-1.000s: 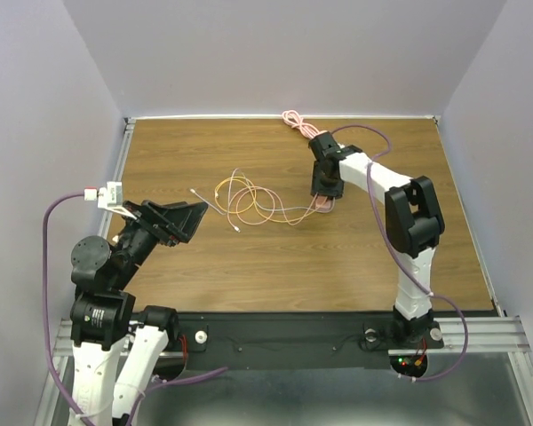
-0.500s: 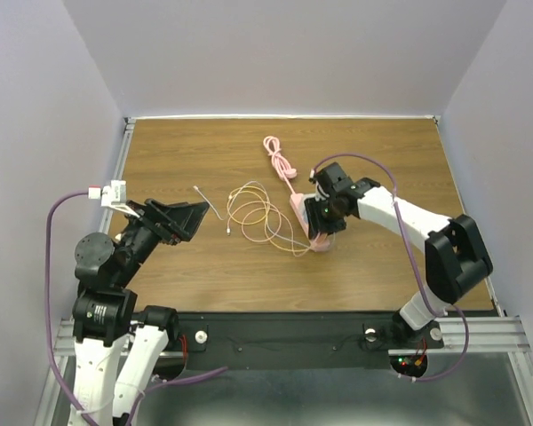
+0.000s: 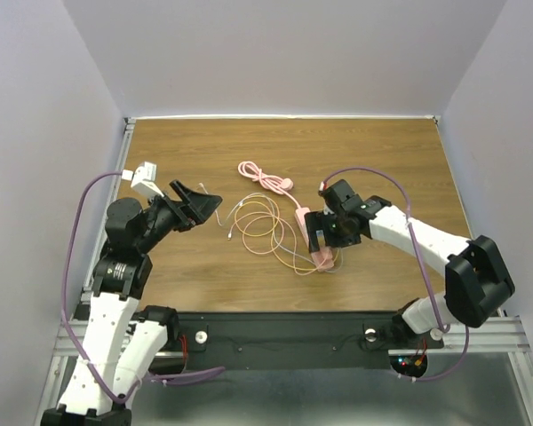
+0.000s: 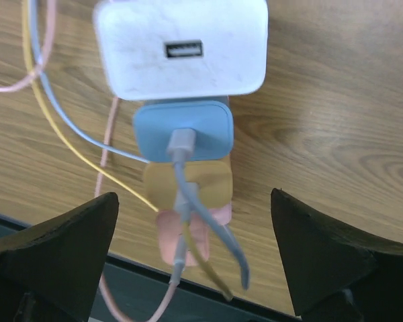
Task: Pull the plug off the socket
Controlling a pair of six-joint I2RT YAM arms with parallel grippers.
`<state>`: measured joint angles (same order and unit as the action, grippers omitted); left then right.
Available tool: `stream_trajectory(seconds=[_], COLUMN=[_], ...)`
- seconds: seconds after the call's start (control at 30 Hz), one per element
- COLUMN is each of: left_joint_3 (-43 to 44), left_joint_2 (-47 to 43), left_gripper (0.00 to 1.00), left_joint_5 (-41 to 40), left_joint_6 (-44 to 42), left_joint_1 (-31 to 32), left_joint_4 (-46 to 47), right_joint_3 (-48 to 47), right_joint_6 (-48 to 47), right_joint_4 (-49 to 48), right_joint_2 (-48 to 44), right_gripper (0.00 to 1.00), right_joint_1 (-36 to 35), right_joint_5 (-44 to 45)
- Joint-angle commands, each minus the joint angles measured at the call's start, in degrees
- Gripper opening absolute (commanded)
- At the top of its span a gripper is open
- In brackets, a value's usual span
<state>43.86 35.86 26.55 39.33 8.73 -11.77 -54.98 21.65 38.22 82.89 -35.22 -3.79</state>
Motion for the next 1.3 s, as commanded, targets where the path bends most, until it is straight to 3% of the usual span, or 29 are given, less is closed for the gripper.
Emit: stream_trajectory(seconds=[0.0, 0.2, 0.33, 0.4, 0.47, 0.57, 0.6, 0.67, 0.7, 0.77, 1.03, 1.27], left_joint_3=[4.6, 9.7, 17.2, 20.3, 22.2, 21.3, 21.4, 21.6, 21.8, 22.4, 27.8, 29.4], left_joint_2=[2.5, 12.6, 24.4, 27.5, 32.3, 36.7, 37.8, 41.5, 44.3, 47.4, 63.1, 69.5], left_gripper=[0.89, 0.86, 0.77, 0.44, 0.00, 0.00, 0.00, 0.00, 0.00, 0.00, 0.00, 0.00], left_joint_5=[0.8, 0.2, -8.8, -11.0, -12.6, -6.7, -6.4, -5.5, -5.6, -6.0, -5.3, -7.5], left_joint_6=[-2.6, -2.7, -5.1, -5.0, -4.7, -4.7, -4.4, -3.8, -2.8, -2.4, -2.7, -2.6], left_joint_1=[0.9, 8.2, 17.4, 19.8, 21.8, 22.9, 23.3, 24.0, 24.3, 25.8, 32.9, 32.2], left_joint_4=[3.2, 0.9, -3.5, -3.3, -1.9, 4.6, 6.8, 8.8, 10.3, 11.5, 15.6, 17.6], right_joint_3=[-4.6, -8.5, -10.5, -11.1, -11.0, -8.5, -7.8, -6.1, -5.6, -4.1, -3.3, -2.9], right_joint_6=[2.0, 6.7, 13.9, 16.5, 21.0, 23.5, 24.2, 25.2, 25.8, 26.2, 24.0, 21.2], right_joint_4=[-1.6, -0.8, 2.2, 5.8, 9.0, 8.8, 8.6, 8.4, 8.4, 8.4, 9.7, 11.3], right_joint_2=[-4.0, -10.8, -14.7, -15.3, -16.5, -19.1, -20.7, -22.5, -24.3, -26.1, -27.2, -27.9], right_gripper=[1.00, 1.00, 1.00, 1.00, 0.97, 0.79, 0.60, 0.37, 0.17, 0.02, 0.00, 0.04], right_joint_1=[0.2, 0.2, 0.2, 0.2, 0.2, 0.2, 0.2, 0.2, 0.2, 0.2, 0.2, 0.2], right_joint_5=[1.6, 7.9, 14.7, 17.8, 20.4, 18.0, 17.2, 15.9, 15.1, 14.1, 11.2, 9.0])
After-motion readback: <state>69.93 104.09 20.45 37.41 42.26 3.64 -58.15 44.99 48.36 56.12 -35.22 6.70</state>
